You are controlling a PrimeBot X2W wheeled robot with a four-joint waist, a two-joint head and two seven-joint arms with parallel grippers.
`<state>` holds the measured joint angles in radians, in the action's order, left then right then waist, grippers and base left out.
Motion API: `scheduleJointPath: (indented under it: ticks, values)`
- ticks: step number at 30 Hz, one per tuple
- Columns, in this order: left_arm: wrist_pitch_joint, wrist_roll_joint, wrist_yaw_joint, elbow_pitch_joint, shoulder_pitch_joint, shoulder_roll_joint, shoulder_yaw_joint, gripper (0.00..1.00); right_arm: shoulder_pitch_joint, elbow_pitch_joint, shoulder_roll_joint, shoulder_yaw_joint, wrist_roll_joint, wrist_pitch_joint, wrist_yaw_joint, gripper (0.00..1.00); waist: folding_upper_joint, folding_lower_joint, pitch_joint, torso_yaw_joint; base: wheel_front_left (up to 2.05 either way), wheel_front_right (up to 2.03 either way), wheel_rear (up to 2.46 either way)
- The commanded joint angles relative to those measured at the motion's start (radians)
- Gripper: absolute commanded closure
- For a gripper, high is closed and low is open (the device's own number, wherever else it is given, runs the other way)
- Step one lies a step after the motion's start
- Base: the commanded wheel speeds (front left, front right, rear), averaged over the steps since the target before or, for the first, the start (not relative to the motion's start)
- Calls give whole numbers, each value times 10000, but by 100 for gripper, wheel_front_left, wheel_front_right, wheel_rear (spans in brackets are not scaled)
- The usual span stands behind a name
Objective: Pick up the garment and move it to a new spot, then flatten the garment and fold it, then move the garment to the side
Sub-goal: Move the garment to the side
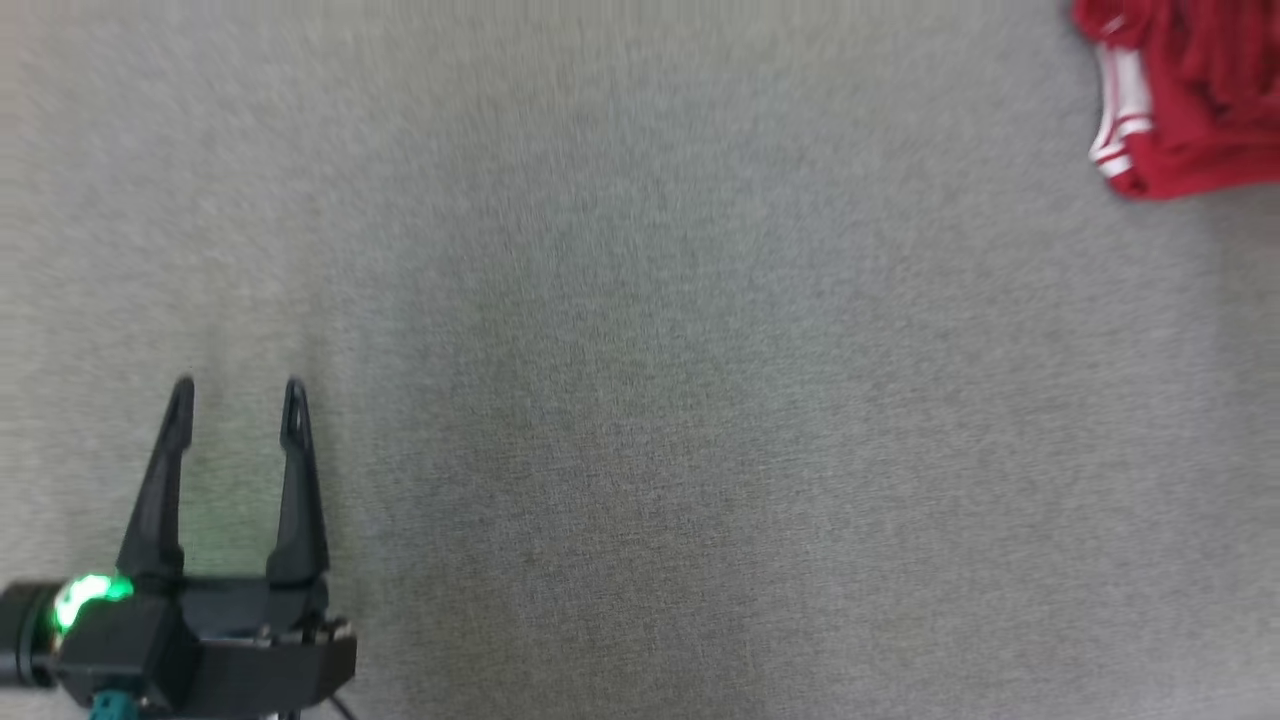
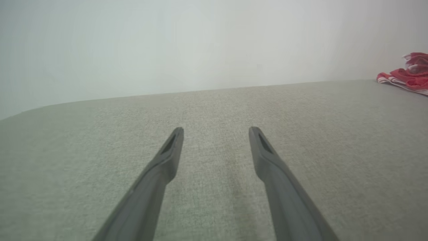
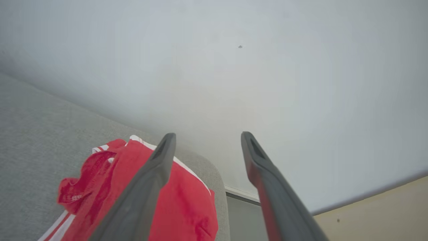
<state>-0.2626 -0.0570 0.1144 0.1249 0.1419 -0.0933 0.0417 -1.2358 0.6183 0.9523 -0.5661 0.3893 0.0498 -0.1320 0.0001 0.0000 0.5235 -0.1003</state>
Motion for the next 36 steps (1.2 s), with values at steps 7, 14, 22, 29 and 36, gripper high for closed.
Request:
scheduleJointPath:
  ticks: [7,14,22,29,36]
  values:
    - [-26,-191,-84,-507,-1318,178,405,0,1922,264,-1797,948,-46,-1510,32,0,-1,0,-2827,222,0,0,0]
    - [-26,-190,-108,-810,-2083,234,634,0,3715,-78,-3135,1499,-211,-2176,32,0,-1,0,-3821,302,0,0,0]
    - [-26,-137,-159,-1055,-2439,301,717,0,5470,-860,-4523,2221,-390,-2593,32,0,-1,0,-4312,301,0,0,0]
    - [-26,-175,-151,-1358,-2356,346,579,0,6898,-1361,-5471,2815,-623,-2816,32,0,-1,0,-4581,364,0,0,0]
    - [-26,-281,-171,-1598,-2275,380,533,0,8336,-1721,-6273,3656,-922,-3045,32,0,-1,0,-4837,432,0,0,0]
